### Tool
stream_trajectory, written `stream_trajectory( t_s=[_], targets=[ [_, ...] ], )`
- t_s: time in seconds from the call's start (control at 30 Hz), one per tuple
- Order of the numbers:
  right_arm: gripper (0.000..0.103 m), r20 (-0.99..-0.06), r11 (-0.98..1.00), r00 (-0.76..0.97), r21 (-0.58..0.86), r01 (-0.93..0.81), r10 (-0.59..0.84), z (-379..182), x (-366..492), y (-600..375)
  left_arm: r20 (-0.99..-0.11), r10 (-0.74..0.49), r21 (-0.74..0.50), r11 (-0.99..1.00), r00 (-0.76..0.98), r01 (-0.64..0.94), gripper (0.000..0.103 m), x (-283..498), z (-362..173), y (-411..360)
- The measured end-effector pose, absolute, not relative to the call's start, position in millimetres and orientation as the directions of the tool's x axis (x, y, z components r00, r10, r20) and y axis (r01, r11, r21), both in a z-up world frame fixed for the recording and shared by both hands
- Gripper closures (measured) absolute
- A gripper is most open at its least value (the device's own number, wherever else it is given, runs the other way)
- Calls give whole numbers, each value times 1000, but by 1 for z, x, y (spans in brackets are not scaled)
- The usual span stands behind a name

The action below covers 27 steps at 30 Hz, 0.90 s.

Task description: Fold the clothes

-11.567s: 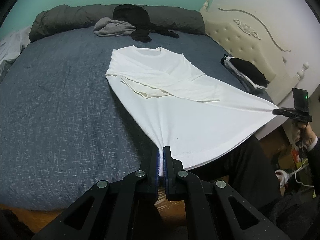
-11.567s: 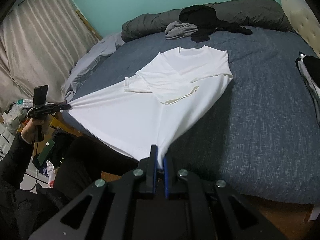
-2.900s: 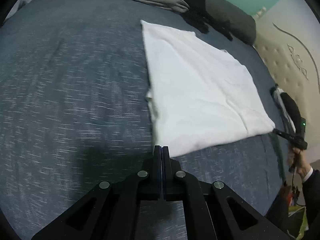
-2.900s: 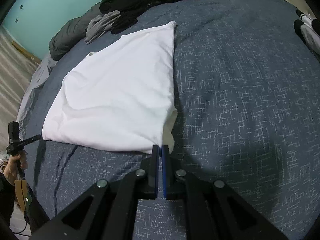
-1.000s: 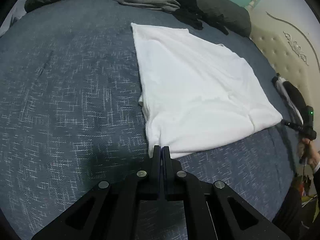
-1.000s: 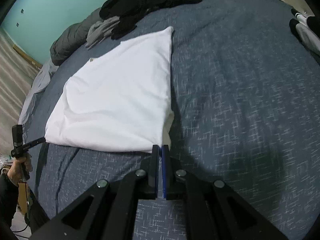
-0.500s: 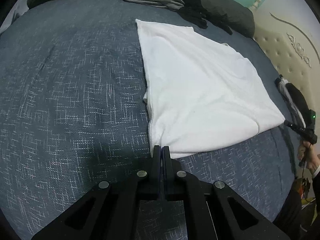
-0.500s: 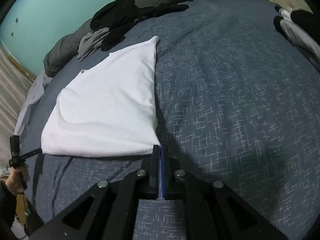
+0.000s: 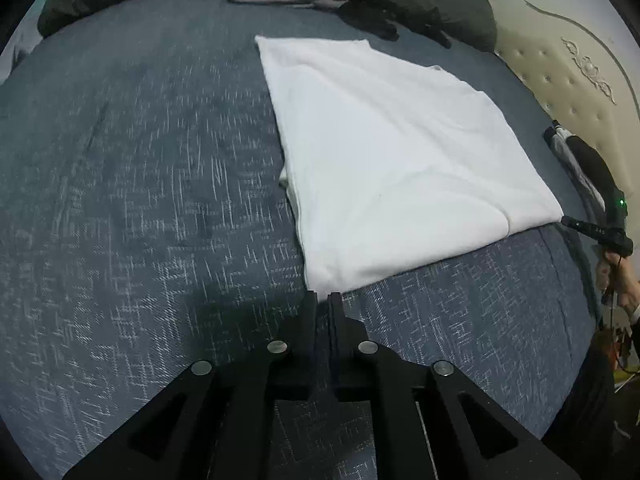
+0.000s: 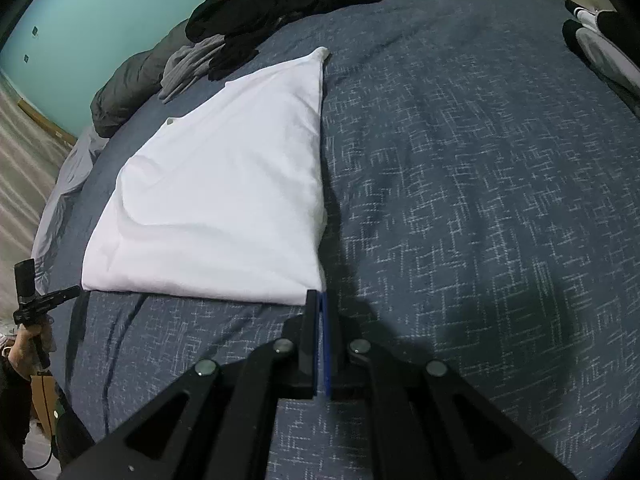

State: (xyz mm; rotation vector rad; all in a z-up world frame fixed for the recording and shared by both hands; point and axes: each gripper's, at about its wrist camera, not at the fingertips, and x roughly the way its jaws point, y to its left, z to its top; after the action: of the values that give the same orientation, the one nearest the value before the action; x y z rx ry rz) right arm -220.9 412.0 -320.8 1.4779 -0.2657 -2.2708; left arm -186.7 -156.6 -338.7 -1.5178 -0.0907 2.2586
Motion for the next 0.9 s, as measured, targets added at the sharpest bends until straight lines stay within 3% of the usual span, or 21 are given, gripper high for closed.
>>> stream_trajectory(
  t_s=[0.4,0.47,0.53,0.63,0.9],
  targets=[
    [102,-831,-892,-332,386,233,-447,-326,-219,411,-862,384,-301,-913,-331,-275,92,-184,-344,-160],
    [102,-830,-892,-332,389,232,-448,-326,-219,412,-868,353,-266,-924,-349,-274,88,-181,-339,-162],
    [102,-830,-891,-331,391,230,-449,-327,-219,411,-868,334,-244,-932,-367,-270,65,-178,-335,-164],
    [102,-830,-891,-329,392,227,-449,-328,-219,410,-863,352,-275,-929,-363,-248,48,-180,-337,-174],
    [102,-832,-892,-326,392,226,-449,-329,-220,409,-868,383,-310,-915,-316,-257,47,-184,-349,-178]
  ],
)
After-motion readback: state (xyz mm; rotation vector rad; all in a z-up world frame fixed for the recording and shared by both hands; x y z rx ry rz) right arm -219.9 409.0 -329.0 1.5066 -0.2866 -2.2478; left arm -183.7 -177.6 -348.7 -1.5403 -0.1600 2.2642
